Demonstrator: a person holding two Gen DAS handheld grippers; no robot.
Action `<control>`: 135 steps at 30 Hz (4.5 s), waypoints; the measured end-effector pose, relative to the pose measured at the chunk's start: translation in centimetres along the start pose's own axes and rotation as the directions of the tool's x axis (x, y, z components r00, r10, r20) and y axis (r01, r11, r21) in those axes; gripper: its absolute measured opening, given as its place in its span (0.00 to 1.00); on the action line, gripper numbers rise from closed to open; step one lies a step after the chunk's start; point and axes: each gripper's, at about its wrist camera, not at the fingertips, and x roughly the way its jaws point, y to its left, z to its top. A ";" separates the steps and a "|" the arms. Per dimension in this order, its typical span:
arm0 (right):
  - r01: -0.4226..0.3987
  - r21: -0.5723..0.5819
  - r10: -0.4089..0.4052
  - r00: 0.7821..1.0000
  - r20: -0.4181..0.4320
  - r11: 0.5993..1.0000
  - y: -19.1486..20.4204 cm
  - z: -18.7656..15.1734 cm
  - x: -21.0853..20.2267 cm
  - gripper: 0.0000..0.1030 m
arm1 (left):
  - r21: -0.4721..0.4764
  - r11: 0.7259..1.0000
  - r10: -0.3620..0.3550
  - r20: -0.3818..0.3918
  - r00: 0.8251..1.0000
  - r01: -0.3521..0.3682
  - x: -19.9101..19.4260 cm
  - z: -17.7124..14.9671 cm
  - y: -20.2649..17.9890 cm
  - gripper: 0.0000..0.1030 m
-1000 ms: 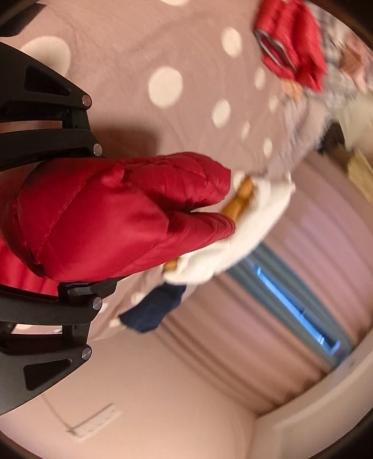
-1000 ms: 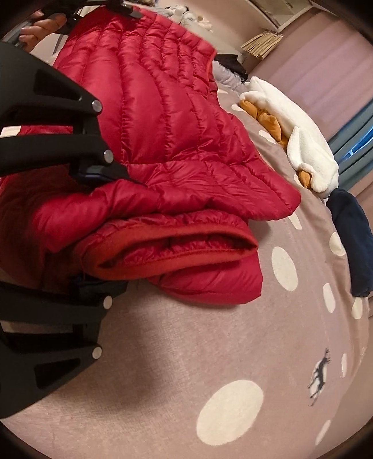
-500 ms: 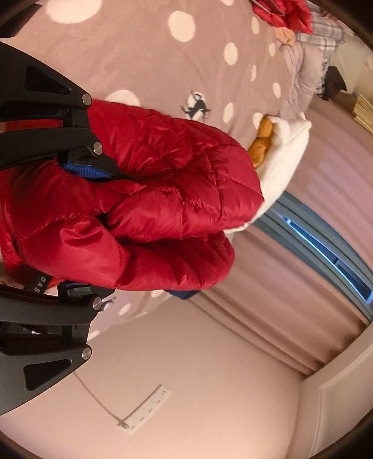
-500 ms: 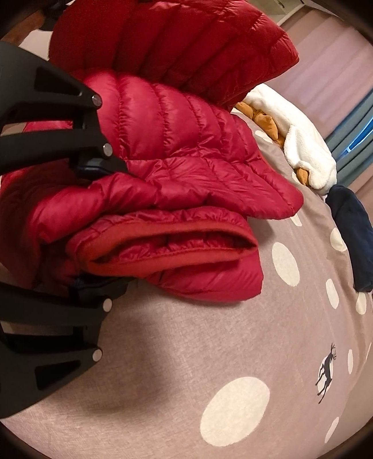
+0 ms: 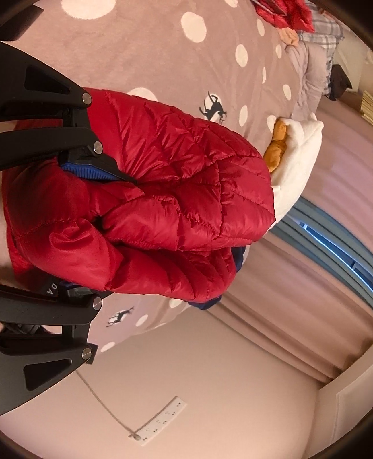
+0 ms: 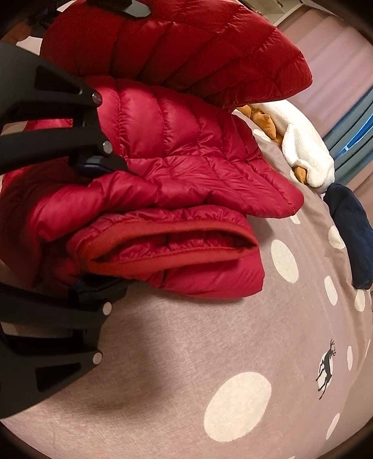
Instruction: Fold large clothes
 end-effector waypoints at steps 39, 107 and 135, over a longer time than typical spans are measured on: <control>0.216 0.474 -0.382 0.878 0.288 0.854 -13.5 -2.2 -13.7 0.85 | 0.300 0.954 0.083 -0.277 0.957 0.004 9.2 -9.2 -9.9 0.53; 0.311 0.374 -0.417 0.875 0.247 0.874 -10.9 -2.3 -12.6 0.91 | 0.152 0.962 0.230 0.000 0.973 -0.227 -1.0 -0.1 -6.2 0.69; 0.135 -0.014 -0.124 0.945 0.303 0.991 3.0 -2.0 -9.1 0.16 | -0.107 0.884 0.453 -0.047 0.890 -0.455 -0.6 2.8 7.8 0.69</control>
